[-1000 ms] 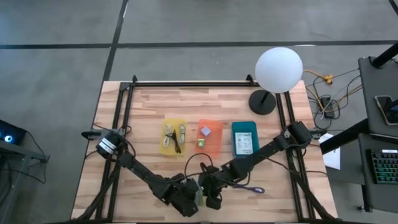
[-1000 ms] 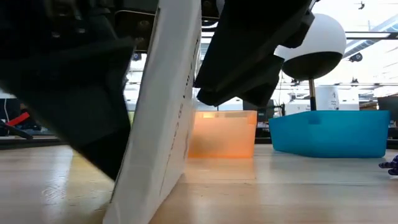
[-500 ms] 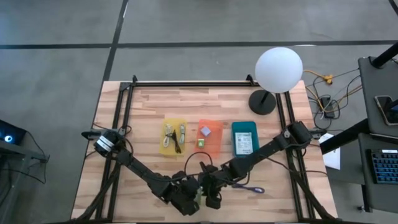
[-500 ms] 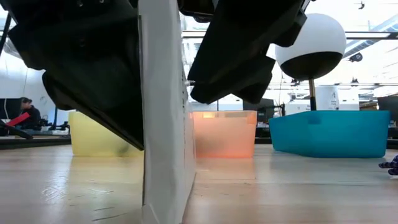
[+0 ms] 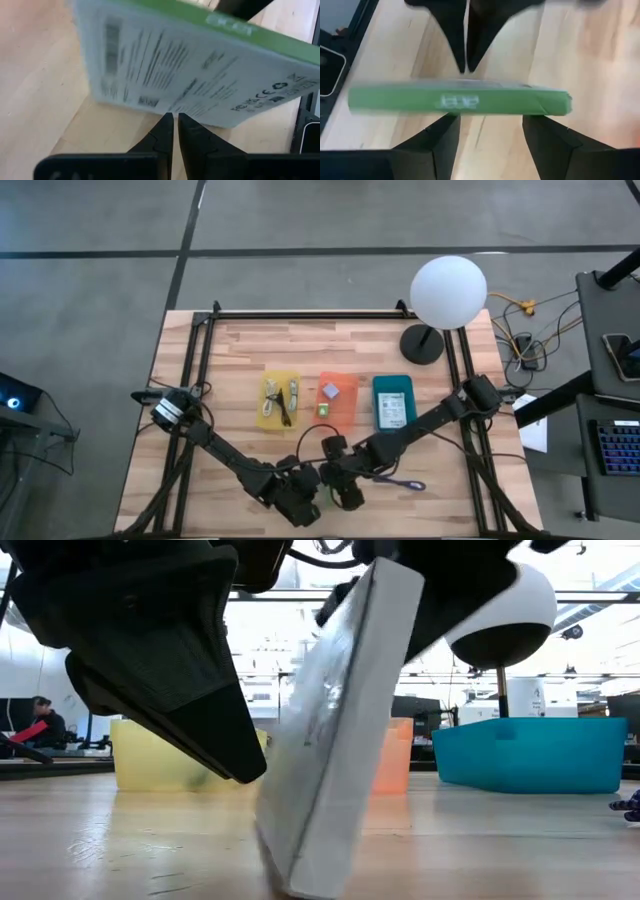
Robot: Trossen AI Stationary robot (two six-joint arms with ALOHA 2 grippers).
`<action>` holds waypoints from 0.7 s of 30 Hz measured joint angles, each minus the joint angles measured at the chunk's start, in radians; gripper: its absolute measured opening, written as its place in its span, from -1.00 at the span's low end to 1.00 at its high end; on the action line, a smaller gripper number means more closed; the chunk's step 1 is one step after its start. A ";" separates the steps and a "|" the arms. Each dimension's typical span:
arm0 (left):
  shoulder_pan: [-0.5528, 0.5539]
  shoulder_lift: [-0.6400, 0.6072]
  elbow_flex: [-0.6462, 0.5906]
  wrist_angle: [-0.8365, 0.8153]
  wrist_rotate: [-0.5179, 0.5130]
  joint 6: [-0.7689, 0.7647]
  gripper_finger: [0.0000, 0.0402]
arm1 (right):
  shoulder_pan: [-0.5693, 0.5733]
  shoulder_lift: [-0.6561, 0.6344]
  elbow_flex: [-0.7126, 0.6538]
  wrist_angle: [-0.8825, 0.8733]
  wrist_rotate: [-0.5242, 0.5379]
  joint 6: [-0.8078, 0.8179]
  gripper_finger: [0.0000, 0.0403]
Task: Pick and place items into bin
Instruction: Put the white card reader box into the blue bin
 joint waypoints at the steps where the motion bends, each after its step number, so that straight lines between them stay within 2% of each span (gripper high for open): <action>1: 0.000 0.000 0.000 0.000 0.000 -0.001 -0.95 | -0.002 0.000 0.005 0.001 0.011 -0.008 0.01; 8: 0.000 0.000 0.000 0.001 -0.014 -0.006 -0.95 | -0.007 0.000 0.024 0.008 0.056 -0.006 0.01; 21: 0.000 -0.014 0.001 0.003 -0.049 -0.003 -0.95 | -0.002 0.000 0.022 0.007 -0.108 0.206 0.01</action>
